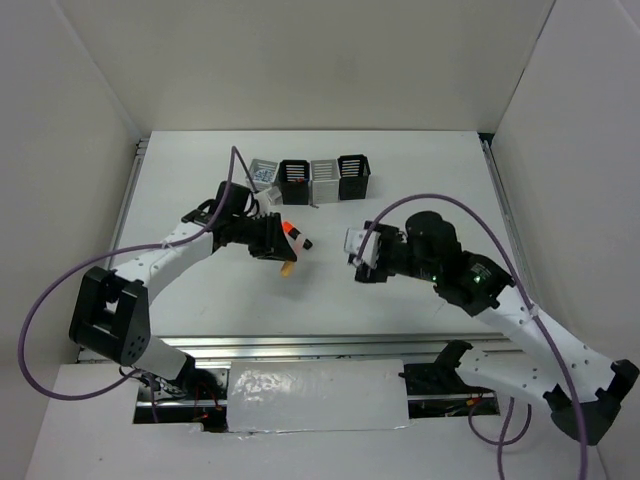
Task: Sort the stationery into containers
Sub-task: Pick up the pen from the center of the board.
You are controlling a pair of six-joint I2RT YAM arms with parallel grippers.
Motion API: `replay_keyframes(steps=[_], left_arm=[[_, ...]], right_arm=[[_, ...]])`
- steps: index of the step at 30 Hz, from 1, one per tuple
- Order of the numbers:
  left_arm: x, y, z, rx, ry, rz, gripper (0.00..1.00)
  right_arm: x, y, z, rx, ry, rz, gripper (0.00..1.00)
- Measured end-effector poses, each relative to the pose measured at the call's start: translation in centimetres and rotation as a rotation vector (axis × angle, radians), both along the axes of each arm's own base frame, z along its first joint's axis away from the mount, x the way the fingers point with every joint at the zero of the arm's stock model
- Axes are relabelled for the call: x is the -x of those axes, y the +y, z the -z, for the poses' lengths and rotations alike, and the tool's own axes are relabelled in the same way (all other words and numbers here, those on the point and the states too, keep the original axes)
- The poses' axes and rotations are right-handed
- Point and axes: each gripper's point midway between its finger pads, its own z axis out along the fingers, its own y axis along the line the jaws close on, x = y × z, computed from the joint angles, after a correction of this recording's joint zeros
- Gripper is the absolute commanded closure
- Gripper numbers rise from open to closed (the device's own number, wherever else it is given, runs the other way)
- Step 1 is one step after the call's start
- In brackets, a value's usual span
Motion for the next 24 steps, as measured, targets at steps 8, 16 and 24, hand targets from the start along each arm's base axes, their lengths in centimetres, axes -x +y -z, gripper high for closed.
replay_keyframes(steps=[8, 16, 24], left_arm=[[1.1, 0.2, 0.5, 0.002, 0.125, -0.052, 1.0], [1.8, -0.7, 0.8, 0.048, 0.231, -0.041, 1.0], [1.9, -1.8, 2.6, 0.04, 0.316, -0.012, 1.0]], right_arm=[[6.6, 8.3, 3.7, 0.149, -0.257, -0.435, 0.33], [7.6, 11.6, 7.9, 0.271, -0.337, -0.605, 0.34], [5.6, 14.2, 7.9, 0.276, -0.35, -0.637, 0.36]])
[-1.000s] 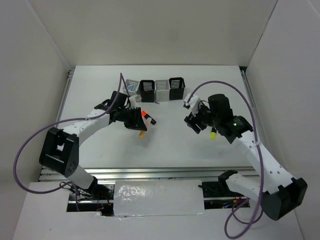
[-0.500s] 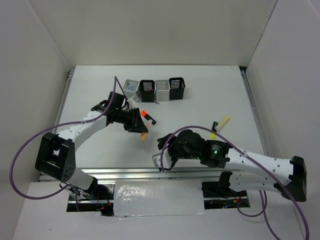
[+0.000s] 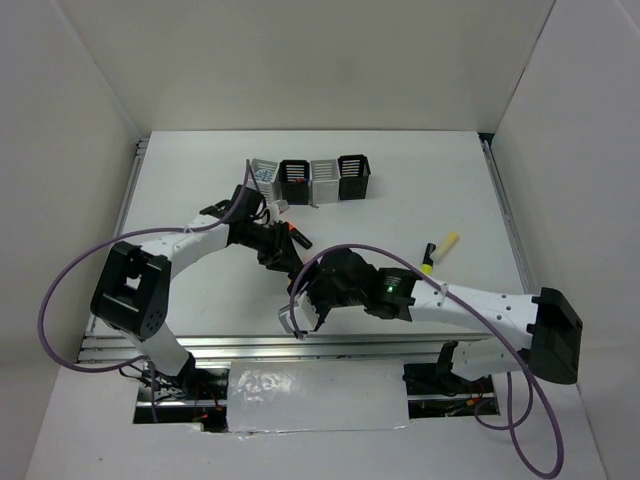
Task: Sort the stationery into containers
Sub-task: Pick up the pen from the center of the board.
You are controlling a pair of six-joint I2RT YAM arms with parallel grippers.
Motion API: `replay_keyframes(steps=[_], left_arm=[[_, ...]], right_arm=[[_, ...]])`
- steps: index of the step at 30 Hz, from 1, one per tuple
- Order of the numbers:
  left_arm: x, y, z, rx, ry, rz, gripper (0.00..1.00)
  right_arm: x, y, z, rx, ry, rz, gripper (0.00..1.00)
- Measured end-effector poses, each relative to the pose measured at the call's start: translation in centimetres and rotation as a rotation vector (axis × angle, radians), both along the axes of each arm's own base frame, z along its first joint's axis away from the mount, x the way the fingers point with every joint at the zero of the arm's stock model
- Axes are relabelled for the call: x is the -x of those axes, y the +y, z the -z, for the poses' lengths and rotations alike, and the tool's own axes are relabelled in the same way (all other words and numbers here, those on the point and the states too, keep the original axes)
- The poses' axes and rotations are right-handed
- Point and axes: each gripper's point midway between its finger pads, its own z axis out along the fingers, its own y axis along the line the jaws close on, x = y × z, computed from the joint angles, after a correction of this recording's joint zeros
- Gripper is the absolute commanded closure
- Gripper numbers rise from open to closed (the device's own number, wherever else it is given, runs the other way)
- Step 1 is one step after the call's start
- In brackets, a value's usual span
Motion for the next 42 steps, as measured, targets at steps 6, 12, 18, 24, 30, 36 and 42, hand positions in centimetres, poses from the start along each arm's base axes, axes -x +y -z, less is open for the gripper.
replay_keyframes(steps=[6, 12, 18, 24, 30, 36, 42], left_arm=[[0.3, -0.8, -0.3, 0.023, 0.025, 0.015, 1.0], [0.6, -1.1, -0.6, 0.039, 0.033, 0.029, 1.0], [0.6, -1.2, -0.8, 0.048, 0.041, 0.026, 1.0], [0.6, -1.3, -1.0, 0.059, 0.045, 0.023, 1.0], [0.5, -1.4, -1.0, 0.063, 0.042, 0.023, 1.0], [0.4, -1.4, -1.1, 0.065, 0.033, 0.023, 1.0], [0.2, -1.5, -1.1, 0.069, 0.027, 0.022, 0.8]], right_arm=[[-0.9, 0.3, 1.2, 0.024, 0.016, -0.022, 0.37], [-0.7, 0.7, 2.3, 0.043, 0.035, -0.055, 0.38], [-0.8, 1.0, 4.3, 0.09, 0.053, -0.075, 0.41], [-1.7, 0.9, 6.3, 0.142, 0.052, -0.069, 0.43], [-3.4, 0.5, 6.6, 0.156, 0.016, -0.032, 0.46], [-4.8, 0.1, 6.5, 0.16, -0.01, 0.0, 0.6], [-5.3, 0.4, 5.8, 0.131, -0.045, 0.0, 0.9]])
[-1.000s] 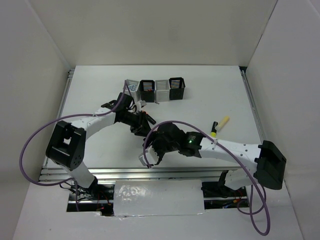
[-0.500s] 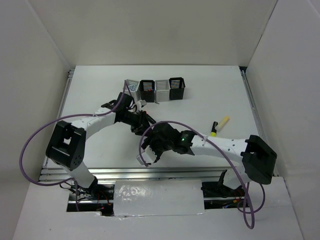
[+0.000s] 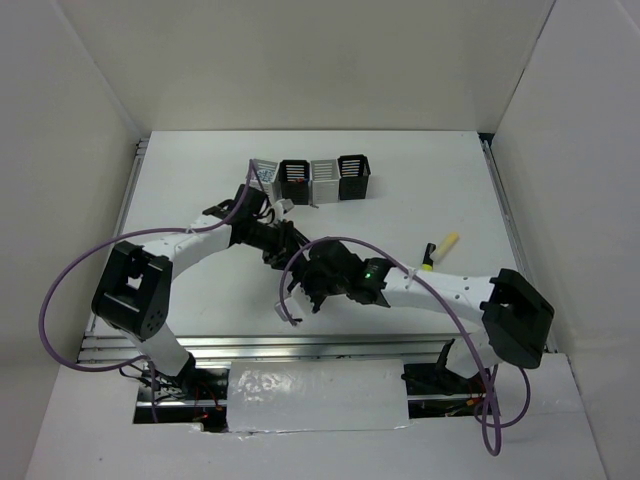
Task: Sort the stationery into containers
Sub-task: Pick up the pen from the center of the board, then place the pen in the storage box.
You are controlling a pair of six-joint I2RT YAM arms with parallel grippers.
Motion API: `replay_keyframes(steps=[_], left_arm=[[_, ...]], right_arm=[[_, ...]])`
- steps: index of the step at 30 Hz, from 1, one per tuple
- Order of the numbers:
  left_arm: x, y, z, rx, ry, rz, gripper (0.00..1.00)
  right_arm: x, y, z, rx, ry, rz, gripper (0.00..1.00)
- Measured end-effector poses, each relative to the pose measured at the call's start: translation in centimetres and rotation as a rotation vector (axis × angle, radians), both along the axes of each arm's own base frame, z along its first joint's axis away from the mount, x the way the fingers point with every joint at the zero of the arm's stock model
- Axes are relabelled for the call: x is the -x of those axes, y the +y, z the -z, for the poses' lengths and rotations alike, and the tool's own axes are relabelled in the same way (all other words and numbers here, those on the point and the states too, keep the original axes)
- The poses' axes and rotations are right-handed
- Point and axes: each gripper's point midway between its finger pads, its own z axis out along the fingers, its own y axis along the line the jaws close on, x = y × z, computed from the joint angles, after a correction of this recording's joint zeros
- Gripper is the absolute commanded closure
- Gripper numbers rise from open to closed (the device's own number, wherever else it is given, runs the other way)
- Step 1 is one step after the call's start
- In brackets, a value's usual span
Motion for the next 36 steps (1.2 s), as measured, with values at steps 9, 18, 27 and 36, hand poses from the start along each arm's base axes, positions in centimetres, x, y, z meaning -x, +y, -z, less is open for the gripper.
replay_keyframes(steps=[9, 18, 27, 36], left_arm=[[-0.8, 0.8, -1.6, 0.029, -0.06, -0.015, 0.01], [-9.1, 10.7, -7.3, 0.1, -0.211, -0.323, 0.01], [-10.4, 21.1, -12.9, 0.009, -0.512, -0.649, 0.01], [-9.7, 21.6, -15.5, 0.036, -0.743, -0.604, 0.01]], right_arm=[[1.2, -0.7, -2.7, -0.054, -0.023, 0.01, 0.99], [3.0, -3.6, -8.0, -0.215, -0.032, 0.059, 1.0], [-11.4, -6.4, -16.6, -0.618, 0.405, 0.687, 1.0], [-27.8, -11.5, -24.3, -1.155, 0.725, 1.082, 1.0]])
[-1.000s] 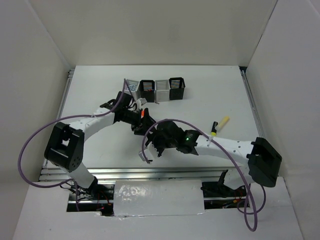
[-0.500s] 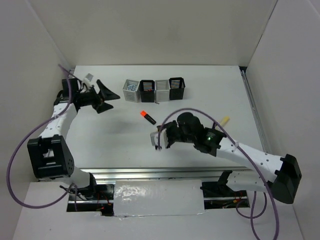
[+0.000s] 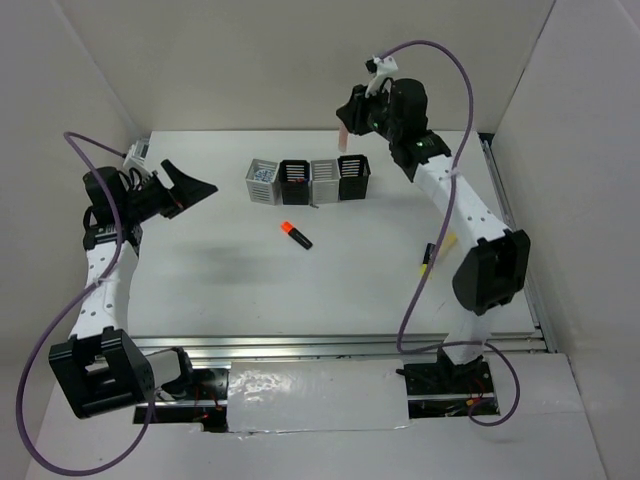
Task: Sort the stationery into containers
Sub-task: Place the pen in the storage box.
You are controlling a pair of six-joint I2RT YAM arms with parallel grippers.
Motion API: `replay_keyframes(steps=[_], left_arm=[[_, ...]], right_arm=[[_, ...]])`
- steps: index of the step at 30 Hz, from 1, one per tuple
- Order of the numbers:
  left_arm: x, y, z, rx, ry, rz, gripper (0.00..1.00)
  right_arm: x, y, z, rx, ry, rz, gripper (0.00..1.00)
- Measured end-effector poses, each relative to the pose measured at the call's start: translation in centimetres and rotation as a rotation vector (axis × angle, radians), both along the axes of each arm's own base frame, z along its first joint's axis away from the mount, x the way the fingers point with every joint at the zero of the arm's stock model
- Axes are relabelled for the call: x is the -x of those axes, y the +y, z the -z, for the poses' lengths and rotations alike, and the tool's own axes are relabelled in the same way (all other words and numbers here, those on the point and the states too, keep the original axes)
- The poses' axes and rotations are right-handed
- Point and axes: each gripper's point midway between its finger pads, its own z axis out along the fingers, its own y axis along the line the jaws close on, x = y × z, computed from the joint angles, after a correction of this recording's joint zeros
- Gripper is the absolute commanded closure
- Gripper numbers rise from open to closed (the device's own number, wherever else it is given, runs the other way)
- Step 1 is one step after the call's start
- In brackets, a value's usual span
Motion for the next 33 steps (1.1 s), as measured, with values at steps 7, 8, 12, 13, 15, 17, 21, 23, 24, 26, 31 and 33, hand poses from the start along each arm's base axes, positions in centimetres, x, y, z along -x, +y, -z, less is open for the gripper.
replay_keyframes(steps=[7, 8, 12, 13, 15, 17, 21, 23, 24, 26, 31, 33], left_arm=[[0.7, 0.0, 2.0, 0.027, 0.004, 0.038, 0.02], [0.7, -0.1, 1.8, 0.026, -0.009, 0.048, 0.02], [0.7, -0.3, 1.3, 0.023, -0.052, 0.075, 0.03], [0.7, -0.3, 1.4, 0.023, -0.06, 0.079, 0.03], [0.8, -0.4, 1.8, 0.025, -0.06, 0.082, 0.03], [0.9, -0.5, 2.3, 0.029, -0.049, 0.084, 0.03], [0.9, -0.8, 2.4, 0.026, -0.048, 0.094, 0.04], [0.7, -0.9, 2.7, 0.025, -0.041, 0.096, 0.04], [0.6, -1.0, 3.0, 0.025, -0.031, 0.094, 0.04], [0.3, -1.0, 3.5, 0.027, -0.014, 0.091, 0.04], [0.0, -0.9, 4.3, 0.027, 0.012, 0.078, 0.05], [-0.1, -0.8, 4.5, 0.019, 0.014, 0.075, 0.05]], right_arm=[[-4.2, 1.6, 6.4, -0.069, 0.177, 0.018, 1.0], [-4.4, 1.7, 7.2, -0.069, 0.193, 0.017, 1.0], [-4.9, 1.8, 8.7, -0.068, 0.223, 0.024, 1.0], [-5.0, 1.7, 8.7, -0.068, 0.221, 0.028, 1.0], [-5.3, 1.3, 8.3, -0.069, 0.204, 0.042, 1.0], [-5.7, 0.6, 8.2, -0.066, 0.195, 0.059, 1.0], [-6.9, -2.0, 8.4, -0.052, 0.184, 0.109, 1.0], [-7.5, -3.2, 8.8, -0.045, 0.186, 0.14, 1.0], [-7.8, -3.8, 9.2, -0.044, 0.19, 0.154, 0.97], [-8.3, -4.6, 10.0, -0.039, 0.204, 0.175, 0.95], [-9.2, -4.9, 13.2, -0.021, 0.255, 0.189, 0.89], [-9.4, -4.9, 14.5, -0.013, 0.277, 0.195, 0.84]])
